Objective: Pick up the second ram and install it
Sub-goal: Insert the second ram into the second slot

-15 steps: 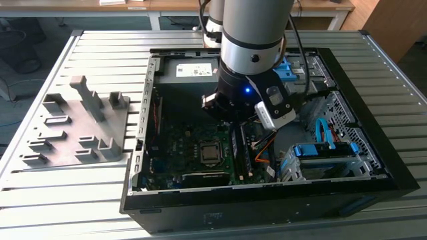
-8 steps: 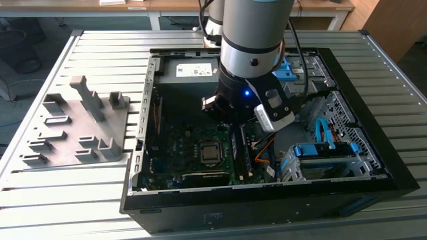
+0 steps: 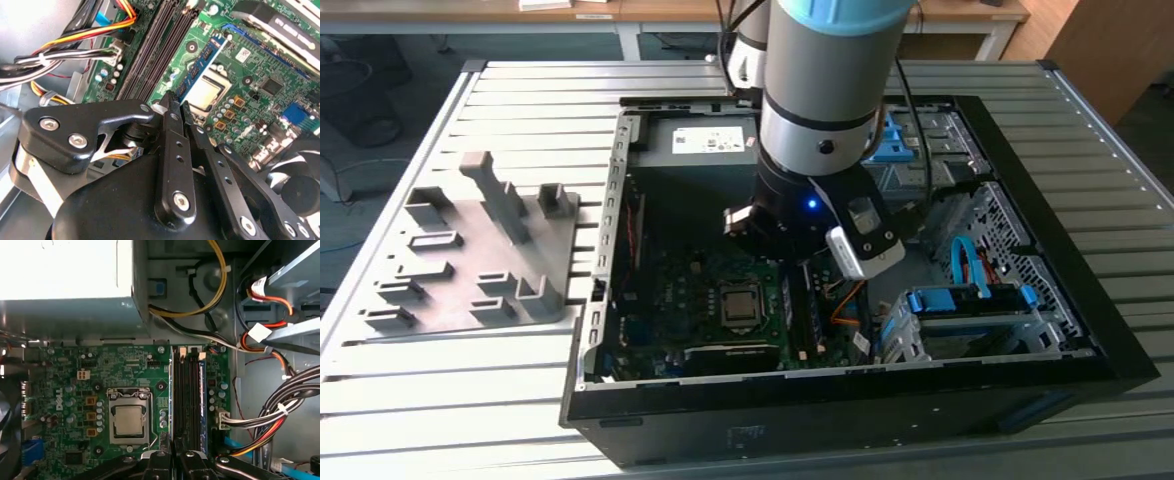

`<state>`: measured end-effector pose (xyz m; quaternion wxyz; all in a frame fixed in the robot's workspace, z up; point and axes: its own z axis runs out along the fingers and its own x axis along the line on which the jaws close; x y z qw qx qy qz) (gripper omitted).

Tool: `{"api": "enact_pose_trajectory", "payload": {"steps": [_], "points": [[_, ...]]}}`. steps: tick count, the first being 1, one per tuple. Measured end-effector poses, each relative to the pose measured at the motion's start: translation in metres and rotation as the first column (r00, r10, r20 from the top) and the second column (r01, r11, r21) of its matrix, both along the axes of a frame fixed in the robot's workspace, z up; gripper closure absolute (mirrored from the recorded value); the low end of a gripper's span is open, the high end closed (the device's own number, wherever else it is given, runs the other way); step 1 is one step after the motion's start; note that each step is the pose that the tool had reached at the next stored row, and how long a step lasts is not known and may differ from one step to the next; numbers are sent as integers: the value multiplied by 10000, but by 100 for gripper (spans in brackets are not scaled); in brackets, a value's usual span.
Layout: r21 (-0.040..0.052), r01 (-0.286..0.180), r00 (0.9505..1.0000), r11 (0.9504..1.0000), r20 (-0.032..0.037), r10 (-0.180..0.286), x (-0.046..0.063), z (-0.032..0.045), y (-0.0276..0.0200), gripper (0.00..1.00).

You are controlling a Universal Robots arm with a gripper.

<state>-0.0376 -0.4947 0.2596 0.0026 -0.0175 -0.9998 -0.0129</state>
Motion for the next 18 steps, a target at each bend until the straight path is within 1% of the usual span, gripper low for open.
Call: {"api": "enact_pose_trajectory", "payload": {"steps": [4,6,8,10,11,13,15,18], "points": [[1,9,10000,10000,0,-9,8,-53,-60,86],[6,10,10000,10000,1,-10,37,-89,-77,86],[1,12,10000,10000,-1,-12,79,-124,-80,86],[2,86,10000,10000,0,-86,87,-160,-80,86],[3,603,9982,9982,-1,-603,88,-213,-80,86],[2,618,9981,9981,-1,-618,94,-232,-80,86],[2,521,9986,9986,0,-521,97,-252,-80,86],[2,476,9989,9989,-1,-476,101,-302,-80,86]]}}
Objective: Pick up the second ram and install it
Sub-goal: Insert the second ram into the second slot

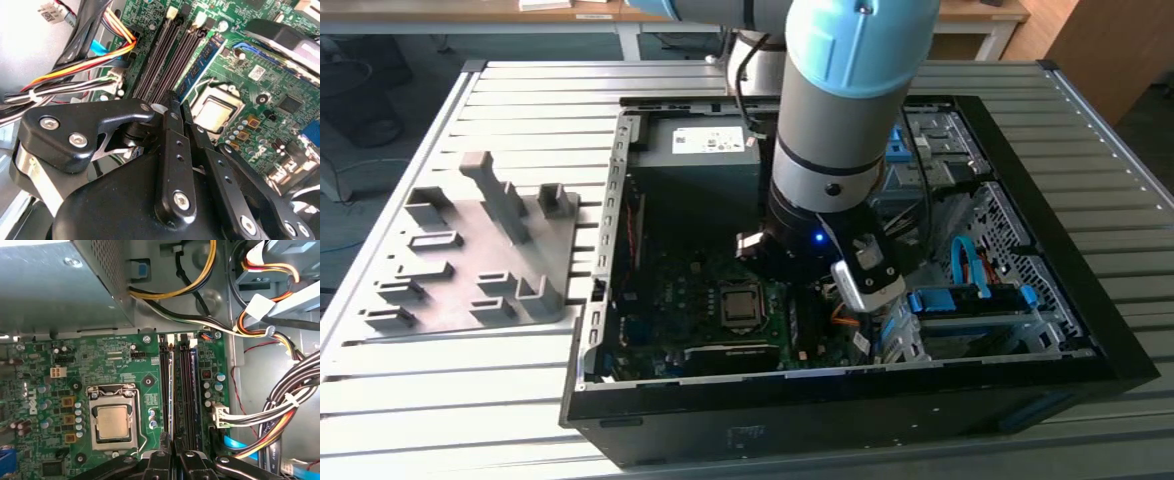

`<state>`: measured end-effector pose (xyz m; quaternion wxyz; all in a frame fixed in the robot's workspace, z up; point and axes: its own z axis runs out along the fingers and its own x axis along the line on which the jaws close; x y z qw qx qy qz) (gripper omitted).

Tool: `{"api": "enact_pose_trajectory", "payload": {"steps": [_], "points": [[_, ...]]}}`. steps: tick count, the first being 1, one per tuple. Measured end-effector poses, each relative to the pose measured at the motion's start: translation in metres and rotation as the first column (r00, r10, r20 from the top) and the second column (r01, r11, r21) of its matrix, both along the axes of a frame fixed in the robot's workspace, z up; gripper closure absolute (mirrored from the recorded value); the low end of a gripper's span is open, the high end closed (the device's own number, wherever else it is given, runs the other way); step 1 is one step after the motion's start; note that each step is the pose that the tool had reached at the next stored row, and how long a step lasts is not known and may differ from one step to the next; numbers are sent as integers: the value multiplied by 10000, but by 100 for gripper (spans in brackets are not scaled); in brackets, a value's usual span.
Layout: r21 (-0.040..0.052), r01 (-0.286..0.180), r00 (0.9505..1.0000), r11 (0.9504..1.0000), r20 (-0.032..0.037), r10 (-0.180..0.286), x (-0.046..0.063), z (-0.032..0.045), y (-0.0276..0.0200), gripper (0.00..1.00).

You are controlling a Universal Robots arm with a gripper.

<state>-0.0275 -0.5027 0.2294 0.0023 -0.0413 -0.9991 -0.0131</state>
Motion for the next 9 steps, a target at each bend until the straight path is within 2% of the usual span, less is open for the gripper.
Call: {"api": "enact_pose_trajectory", "payload": {"steps": [4,9], "points": [[1,-3,10000,10000,0,3,1,-65,5,86],[-3,-2,10000,10000,-1,2,3,-81,16,86]]}}
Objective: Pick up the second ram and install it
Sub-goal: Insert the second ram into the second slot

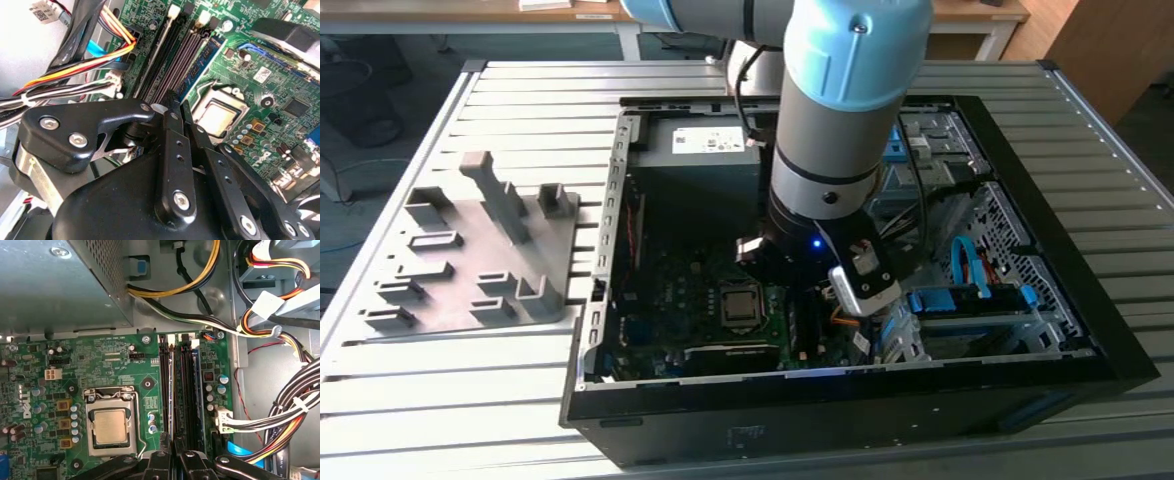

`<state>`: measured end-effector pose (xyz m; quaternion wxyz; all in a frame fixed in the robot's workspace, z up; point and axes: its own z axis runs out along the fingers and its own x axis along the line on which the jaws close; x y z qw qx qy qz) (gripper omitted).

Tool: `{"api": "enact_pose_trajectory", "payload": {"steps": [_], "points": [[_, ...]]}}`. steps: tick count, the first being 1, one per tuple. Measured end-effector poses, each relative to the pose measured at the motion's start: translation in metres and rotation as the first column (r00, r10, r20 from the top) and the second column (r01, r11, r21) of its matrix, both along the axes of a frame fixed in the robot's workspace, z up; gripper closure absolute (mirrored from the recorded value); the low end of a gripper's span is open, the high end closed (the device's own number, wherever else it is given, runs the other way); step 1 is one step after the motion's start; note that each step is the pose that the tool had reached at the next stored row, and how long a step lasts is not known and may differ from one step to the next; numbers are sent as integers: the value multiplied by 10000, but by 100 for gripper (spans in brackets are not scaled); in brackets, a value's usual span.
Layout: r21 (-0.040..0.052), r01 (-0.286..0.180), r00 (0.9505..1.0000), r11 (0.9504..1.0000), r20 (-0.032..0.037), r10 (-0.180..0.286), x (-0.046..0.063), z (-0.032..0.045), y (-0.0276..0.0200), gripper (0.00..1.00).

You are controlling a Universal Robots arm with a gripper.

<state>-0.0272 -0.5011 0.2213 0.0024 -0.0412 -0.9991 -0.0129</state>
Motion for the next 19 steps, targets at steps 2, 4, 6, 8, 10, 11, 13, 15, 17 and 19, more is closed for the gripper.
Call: {"api": "enact_pose_trajectory", "payload": {"steps": [2,4,6,8,10,11,13,15,17,19], "points": [[4,1,10000,10000,2,-1,21,-6,1,86],[2,0,10000,10000,1,0,39,-16,14,86],[3,1,10000,10000,1,-1,40,-27,31,86],[3,0,10000,10000,1,0,39,-32,46,86],[3,0,10000,10000,2,0,27,-37,51,86],[2,0,10000,10000,1,0,15,-37,51,86],[-4,0,10000,10000,0,0,9,-38,51,86],[-14,-1,10000,10000,1,1,9,-42,51,86],[-29,0,10000,10000,0,0,9,-42,50,86],[-32,1,10000,10000,1,-1,19,-43,50,86]]}}
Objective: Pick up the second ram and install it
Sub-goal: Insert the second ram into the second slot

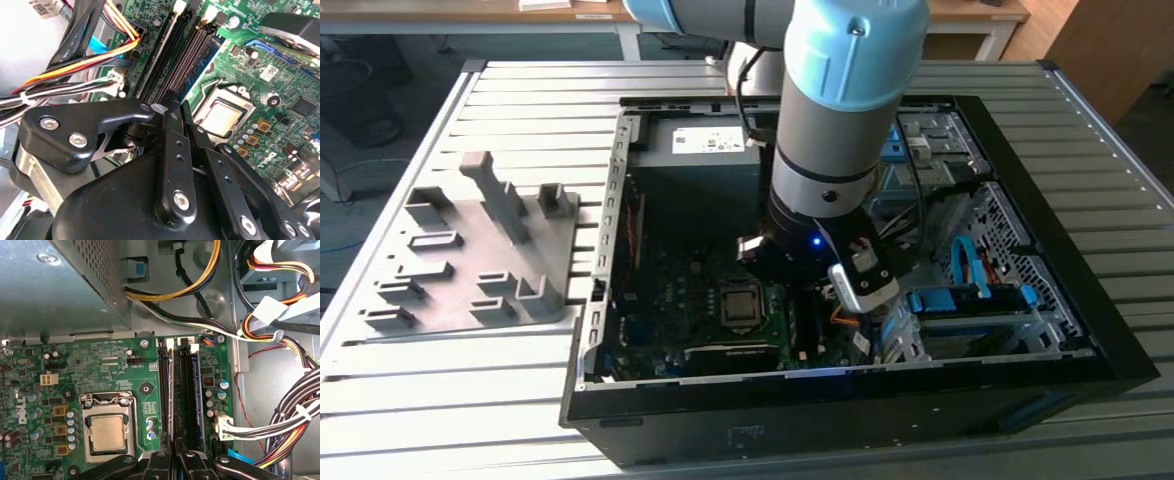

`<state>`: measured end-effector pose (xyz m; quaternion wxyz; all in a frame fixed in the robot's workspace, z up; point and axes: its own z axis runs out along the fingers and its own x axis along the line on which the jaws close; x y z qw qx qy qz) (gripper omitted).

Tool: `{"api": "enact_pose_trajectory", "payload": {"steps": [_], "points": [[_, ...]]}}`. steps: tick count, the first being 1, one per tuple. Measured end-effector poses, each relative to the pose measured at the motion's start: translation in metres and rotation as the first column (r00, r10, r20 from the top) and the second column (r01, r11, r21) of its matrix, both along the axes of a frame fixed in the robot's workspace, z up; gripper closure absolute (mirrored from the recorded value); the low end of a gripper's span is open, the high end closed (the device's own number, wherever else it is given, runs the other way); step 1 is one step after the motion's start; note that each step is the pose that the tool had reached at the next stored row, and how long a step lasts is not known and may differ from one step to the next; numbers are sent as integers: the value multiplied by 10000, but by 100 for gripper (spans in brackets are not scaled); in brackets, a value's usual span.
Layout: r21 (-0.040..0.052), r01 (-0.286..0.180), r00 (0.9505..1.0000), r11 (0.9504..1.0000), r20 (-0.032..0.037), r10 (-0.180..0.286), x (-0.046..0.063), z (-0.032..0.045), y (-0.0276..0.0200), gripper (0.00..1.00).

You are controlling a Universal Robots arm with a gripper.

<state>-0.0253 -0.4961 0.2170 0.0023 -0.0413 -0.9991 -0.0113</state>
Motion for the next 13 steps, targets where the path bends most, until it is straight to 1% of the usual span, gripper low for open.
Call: {"api": "enact_pose_trajectory", "payload": {"steps": [3,5,7,10,13], "points": [[0,-1,10000,10000,0,1,30,-3,0,86],[-2,0,10000,10000,1,0,30,-12,1,86],[-16,1,10000,10000,-1,-1,20,-16,0,86],[-11,-1,10000,10000,5,1,-4,-19,1,86],[-10,-2,10000,10000,11,2,-5,-19,1,86]]}}
